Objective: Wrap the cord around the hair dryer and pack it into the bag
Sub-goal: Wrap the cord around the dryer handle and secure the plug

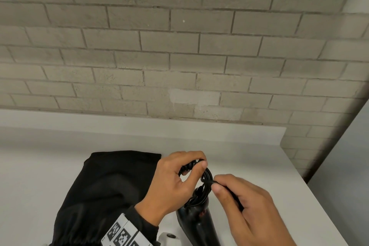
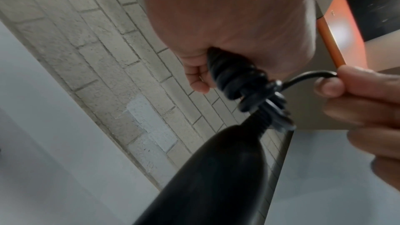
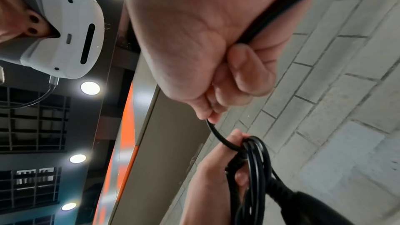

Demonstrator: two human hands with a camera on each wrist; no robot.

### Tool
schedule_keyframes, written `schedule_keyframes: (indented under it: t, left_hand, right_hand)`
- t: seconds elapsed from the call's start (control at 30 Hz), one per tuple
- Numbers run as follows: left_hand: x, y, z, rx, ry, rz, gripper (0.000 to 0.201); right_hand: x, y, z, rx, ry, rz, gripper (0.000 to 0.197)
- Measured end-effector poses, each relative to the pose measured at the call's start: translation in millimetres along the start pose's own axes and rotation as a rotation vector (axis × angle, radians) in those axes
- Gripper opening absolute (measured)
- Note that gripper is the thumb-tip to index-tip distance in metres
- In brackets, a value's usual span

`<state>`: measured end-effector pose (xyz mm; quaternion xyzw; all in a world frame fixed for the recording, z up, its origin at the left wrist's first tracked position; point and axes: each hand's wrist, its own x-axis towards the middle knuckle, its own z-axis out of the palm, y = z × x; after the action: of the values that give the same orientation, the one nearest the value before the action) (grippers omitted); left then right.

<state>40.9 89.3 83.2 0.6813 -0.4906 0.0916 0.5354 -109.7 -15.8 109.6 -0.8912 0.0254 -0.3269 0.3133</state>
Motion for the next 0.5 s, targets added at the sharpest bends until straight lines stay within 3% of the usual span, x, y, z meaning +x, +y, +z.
schedule_keyframes:
  t: [0.2, 0.4, 0.5]
  left_hand:
    - [-2, -3, -3, 0.068, -0.026, 0.036, 0.022]
    - [-5, 0, -6, 0.029, -0.124, 0.052, 0.046]
    - [-6, 2, -9, 0.041, -0.168, 0.087, 0.034]
  right_hand:
    - [20, -2, -15, 0.059, 0.042, -0.029, 0.012]
    - [35, -1, -18, 0.206, -0.002, 0.068, 0.018]
    - [41, -2, -18, 0.225, -0.011, 0.063, 0.019]
